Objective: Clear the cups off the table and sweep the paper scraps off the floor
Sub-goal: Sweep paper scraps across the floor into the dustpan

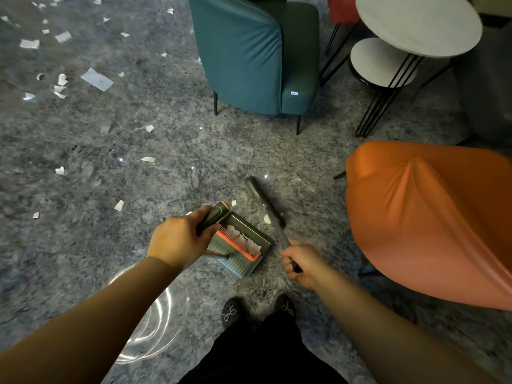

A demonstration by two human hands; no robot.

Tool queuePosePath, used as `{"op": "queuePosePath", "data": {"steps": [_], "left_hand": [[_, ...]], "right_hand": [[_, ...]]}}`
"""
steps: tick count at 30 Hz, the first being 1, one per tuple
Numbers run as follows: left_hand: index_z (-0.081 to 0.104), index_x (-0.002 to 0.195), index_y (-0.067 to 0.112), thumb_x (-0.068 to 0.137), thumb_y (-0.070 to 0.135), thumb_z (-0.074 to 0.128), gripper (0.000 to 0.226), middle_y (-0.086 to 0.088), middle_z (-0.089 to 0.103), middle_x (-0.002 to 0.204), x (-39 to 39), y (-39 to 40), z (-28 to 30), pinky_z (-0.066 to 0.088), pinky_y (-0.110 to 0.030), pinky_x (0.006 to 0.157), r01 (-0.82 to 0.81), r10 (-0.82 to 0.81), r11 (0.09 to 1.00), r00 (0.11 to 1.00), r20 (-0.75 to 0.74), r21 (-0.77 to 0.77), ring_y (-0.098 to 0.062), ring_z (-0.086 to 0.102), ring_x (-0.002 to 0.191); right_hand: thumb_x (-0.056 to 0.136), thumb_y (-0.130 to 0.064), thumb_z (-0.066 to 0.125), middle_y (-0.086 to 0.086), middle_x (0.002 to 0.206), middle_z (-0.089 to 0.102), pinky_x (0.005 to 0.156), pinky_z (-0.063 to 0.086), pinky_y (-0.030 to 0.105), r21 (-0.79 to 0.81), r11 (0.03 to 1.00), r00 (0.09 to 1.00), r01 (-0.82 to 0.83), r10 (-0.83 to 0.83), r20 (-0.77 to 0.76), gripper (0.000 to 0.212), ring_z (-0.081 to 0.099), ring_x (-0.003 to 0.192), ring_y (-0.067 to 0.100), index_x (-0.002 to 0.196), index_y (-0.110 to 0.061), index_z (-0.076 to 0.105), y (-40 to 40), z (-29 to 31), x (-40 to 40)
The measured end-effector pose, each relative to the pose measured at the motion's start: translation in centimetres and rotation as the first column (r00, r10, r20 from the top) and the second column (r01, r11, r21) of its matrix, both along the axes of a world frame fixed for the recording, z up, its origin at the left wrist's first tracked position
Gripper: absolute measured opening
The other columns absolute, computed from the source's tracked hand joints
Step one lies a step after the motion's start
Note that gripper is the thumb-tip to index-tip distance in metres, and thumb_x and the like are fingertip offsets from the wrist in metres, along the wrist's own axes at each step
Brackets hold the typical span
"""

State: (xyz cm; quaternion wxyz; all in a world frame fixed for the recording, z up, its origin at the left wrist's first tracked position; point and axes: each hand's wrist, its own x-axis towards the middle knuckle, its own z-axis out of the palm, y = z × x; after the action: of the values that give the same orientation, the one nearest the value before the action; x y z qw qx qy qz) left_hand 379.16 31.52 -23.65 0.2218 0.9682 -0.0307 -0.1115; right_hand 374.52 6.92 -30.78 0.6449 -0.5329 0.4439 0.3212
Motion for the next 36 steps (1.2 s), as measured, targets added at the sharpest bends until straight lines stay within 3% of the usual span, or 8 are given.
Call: {"op": "queuePosePath", "data": {"steps": [4,10,13,15,18,24,30,36], "left_hand": [[0.053,0.136,0.034,0.089,0.049,0.059,0.05,-0.003,0.073,0.093,-0.6,1.6,0.0,0.048,-0.03,0.067,-0.025,0.025,1.0,1.0,0.009,0.013,-0.027,0.067,0.085],[0.055,0.133,0.036,0.088,0.049,0.06,0.047,-0.004,0.073,0.092,-0.8,2.4,0.3,0.049,-0.032,0.068,-0.035,0.034,0.999,0.999,0.037,0.034,-0.029,0.067,0.086],[0.056,0.132,0.035,0.087,0.051,0.061,0.047,-0.006,0.073,0.093,-0.1,2.0,0.2,0.05,-0.033,0.069,-0.05,0.049,0.998,0.998,0.037,0.041,-0.032,0.067,0.088],[0.058,0.13,0.036,0.086,0.054,0.06,0.048,-0.007,0.073,0.093,0.3,1.6,0.1,0.051,-0.034,0.071,-0.075,0.073,0.997,0.996,0.04,0.036,-0.033,0.067,0.089],[0.058,0.13,0.036,0.086,0.05,0.063,0.046,-0.007,0.073,0.089,0.8,1.0,0.1,0.051,-0.034,0.069,-0.1,0.098,0.994,0.994,0.048,0.043,-0.033,0.067,0.085],[0.058,0.13,0.037,0.084,0.049,0.066,0.049,-0.006,0.073,0.093,1.6,0.3,0.0,0.052,-0.034,0.071,-0.188,0.186,0.981,0.982,0.034,0.049,-0.031,0.067,0.088],[0.059,0.13,0.033,0.085,0.043,0.067,0.046,-0.008,0.072,0.094,1.8,-0.5,0.6,0.05,-0.035,0.071,-0.248,0.247,0.967,0.969,0.026,0.059,-0.033,0.066,0.088],[0.055,0.134,0.036,0.085,0.047,0.065,0.051,-0.008,0.072,0.094,1.1,0.2,0.8,0.049,-0.034,0.07,-0.318,0.319,0.943,0.948,0.005,0.1,-0.034,0.066,0.089]], "right_hand": [[0.096,0.001,0.041,0.0,0.049,0.04,0.037,0.018,0.012,0.033,0.996,0.995,0.084,-0.085,0.048,0.027,0.034,0.033,0.007,0.119,-0.009,0.049,0.3,1.2,-0.8],[0.096,0.003,0.041,0.003,0.057,0.037,0.038,0.015,0.015,-0.069,0.989,0.986,0.133,-0.125,0.109,0.036,0.033,0.035,0.007,0.131,0.002,0.033,-1.3,2.9,0.3],[0.097,0.001,0.041,0.004,0.058,0.036,0.036,0.015,0.015,-0.097,0.986,0.986,0.137,-0.127,0.105,0.018,0.034,0.034,0.008,0.1,-0.014,0.051,-3.6,2.7,2.6],[0.097,-0.001,0.041,0.004,0.059,0.036,0.033,0.014,0.015,-0.116,0.985,0.989,0.126,-0.116,0.09,0.021,0.034,0.03,0.008,0.08,-0.014,0.042,-5.6,1.7,4.8],[0.098,-0.004,0.04,0.003,0.061,0.036,0.029,0.014,0.015,-0.124,0.984,0.992,0.124,-0.12,0.046,0.026,0.035,0.034,0.009,0.074,-0.013,0.039,-8.2,0.4,7.7],[0.098,-0.002,0.036,0.004,0.06,0.035,0.031,0.014,0.008,-0.142,0.99,0.999,0.025,-0.031,-0.043,0.028,0.034,0.024,0.007,0.071,-0.011,0.039,-10.0,-0.8,11.9],[0.095,0.0,0.036,-0.002,0.036,0.039,0.031,0.013,0.006,-0.073,0.986,0.984,-0.153,0.145,-0.108,0.03,0.036,0.024,0.005,0.068,-0.013,0.038,-6.9,0.6,11.4],[0.096,-0.002,0.036,-0.003,0.041,0.039,0.033,0.012,0.007,0.035,0.964,0.957,-0.263,0.265,-0.113,0.033,0.035,0.027,0.005,0.068,-0.019,0.037,-2.6,1.4,10.9]]}}
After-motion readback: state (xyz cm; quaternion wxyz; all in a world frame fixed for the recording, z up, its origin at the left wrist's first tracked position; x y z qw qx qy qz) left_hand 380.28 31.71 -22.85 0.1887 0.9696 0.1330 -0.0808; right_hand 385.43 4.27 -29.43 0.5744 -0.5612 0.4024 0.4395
